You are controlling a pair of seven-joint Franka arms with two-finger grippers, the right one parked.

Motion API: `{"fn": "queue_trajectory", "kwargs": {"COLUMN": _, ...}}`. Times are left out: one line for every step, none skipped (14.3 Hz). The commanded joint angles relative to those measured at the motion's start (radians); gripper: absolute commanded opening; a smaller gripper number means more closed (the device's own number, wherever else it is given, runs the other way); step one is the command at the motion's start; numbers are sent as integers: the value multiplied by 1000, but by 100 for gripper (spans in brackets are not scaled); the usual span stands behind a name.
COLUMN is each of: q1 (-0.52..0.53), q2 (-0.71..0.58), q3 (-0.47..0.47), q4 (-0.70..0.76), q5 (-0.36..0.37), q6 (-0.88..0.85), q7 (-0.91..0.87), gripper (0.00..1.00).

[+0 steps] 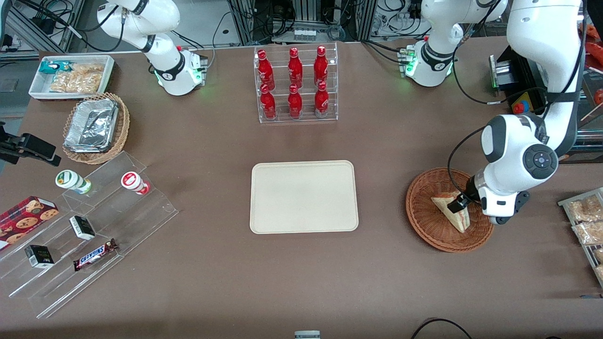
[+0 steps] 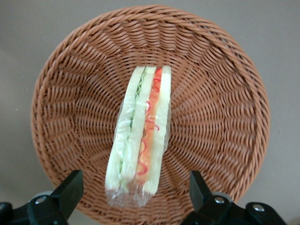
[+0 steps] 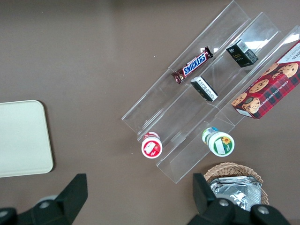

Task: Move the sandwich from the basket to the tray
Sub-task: 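Lower the left gripper and close it on the wrapped sandwich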

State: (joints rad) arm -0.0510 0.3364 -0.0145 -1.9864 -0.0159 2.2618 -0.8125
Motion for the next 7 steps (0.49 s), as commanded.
{"fn": "queue_trajectory", "kwargs": {"q1": 3, "q2": 6, "q3": -4, "q4": -49, "q5": -4, "q6": 77, "q7": -50, "gripper": 100}}
{"fn": "queue_trajectory", "kwargs": {"q1": 3, "q2": 12, "q3": -4, "q4": -70, "q5": -4, "q6": 118, "q7": -50, "gripper": 100}}
{"fn": "queue_trajectory", "kwargs": {"q1": 3, "q2": 19, "q3": -4, "q4": -89, "q5": -6, "q6": 163, "q7": -51, "gripper": 100}}
{"fn": "queue_trajectory", "kwargs": {"q1": 3, "q2": 33, "q3": -5, "q4": -92, "q5": -6, "q6": 188, "q7": -53, "gripper": 100}}
{"fn": "queue_trajectory", "kwargs": {"q1": 3, "q2": 44, "q3": -4, "q4": -91, "q5": -6, "q6": 194, "q7": -53, "gripper": 100}}
{"fn": "queue_trajectory", "kwargs": {"q1": 5, "q2": 47, "q3": -4, "q4": -91, "q5": -6, "q6": 193, "q7": -53, "gripper": 100}}
{"fn": "queue_trajectory", "kwargs": {"q1": 3, "q2": 46, "q3": -5, "q4": -91, "q5": -6, "q6": 185, "q7": -71, "gripper": 86}}
